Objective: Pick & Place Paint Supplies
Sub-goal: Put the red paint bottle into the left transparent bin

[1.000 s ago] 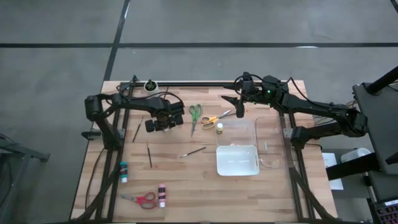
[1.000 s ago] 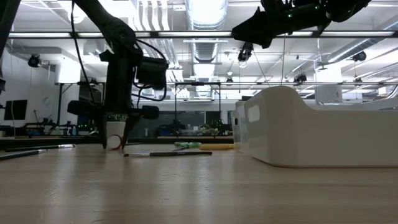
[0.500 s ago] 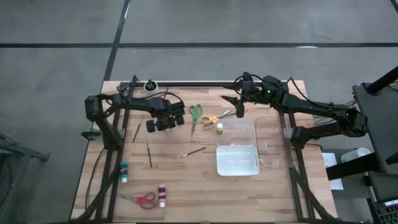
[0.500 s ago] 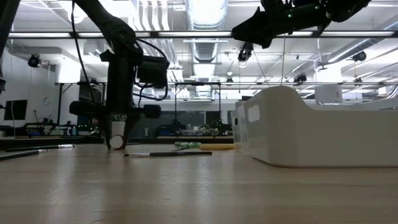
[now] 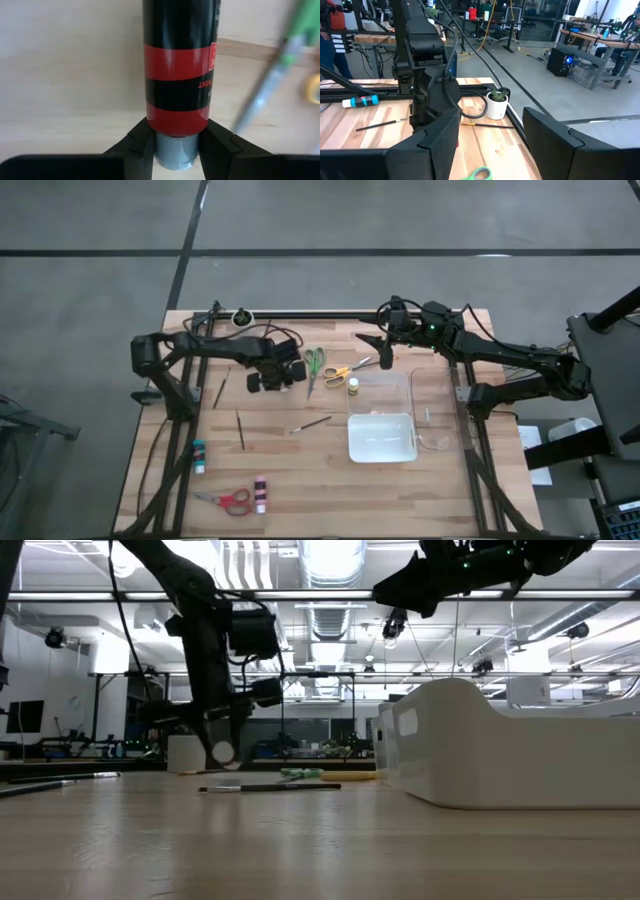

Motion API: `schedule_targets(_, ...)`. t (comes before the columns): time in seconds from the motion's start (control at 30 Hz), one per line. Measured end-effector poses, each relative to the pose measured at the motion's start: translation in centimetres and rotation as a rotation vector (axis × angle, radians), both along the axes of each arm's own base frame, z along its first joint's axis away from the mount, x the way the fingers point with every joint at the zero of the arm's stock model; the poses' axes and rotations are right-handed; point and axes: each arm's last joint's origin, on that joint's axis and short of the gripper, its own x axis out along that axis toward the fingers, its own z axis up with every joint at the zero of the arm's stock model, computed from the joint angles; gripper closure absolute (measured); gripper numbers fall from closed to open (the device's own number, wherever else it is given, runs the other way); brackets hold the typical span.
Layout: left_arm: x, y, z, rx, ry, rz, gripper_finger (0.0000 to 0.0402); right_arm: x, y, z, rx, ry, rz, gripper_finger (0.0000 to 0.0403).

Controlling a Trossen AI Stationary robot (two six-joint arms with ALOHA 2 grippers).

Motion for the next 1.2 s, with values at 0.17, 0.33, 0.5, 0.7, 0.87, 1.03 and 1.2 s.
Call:
schedule_targets(0.17, 0.7, -0.9, 0.9, 0.011, -0.081, -0.029, 0.029, 0.0, 0.0, 0.0, 0.0, 0.0, 0.0, 0.0186)
schedule_targets(0.33, 0.9, -2.1, 1.9, -0.117, -0.139, 0.012, 0.029, 0.0, 0.0, 0.0, 0.0, 0.0, 0.0, 0.0186)
schedule_targets(0.5, 0.9, -3.6, 2.9, -0.298, -0.151, 0.112, 0.029, 0.0, 0.0, 0.0, 0.0, 0.0, 0.0, 0.0186)
schedule_targets(0.7, 1.1, -5.6, 4.1, -0.537, -0.121, 0.275, 0.029, 0.0, 0.0, 0.0, 0.0, 0.0, 0.0, 0.0186)
schedule_targets(0.87, 2.2, -6.8, 4.9, -0.607, -0.224, 0.228, 0.0283, 0.0, 0.0, 0.0, 0.0, 0.0, 0.0, 0.0186)
schedule_targets(1.03, 2.9, -6.9, 5.4, -0.545, -0.359, 0.076, 0.0286, 0.0, 0.0, 0.0, 0.0, 0.0, 0.0, 0.0186)
schedule_targets(1.2, 3.0, -6.9, 5.5, -0.546, -0.361, 0.093, 0.0288, 0.0, 0.0, 0.0, 0.0, 0.0, 0.0, 0.0186)
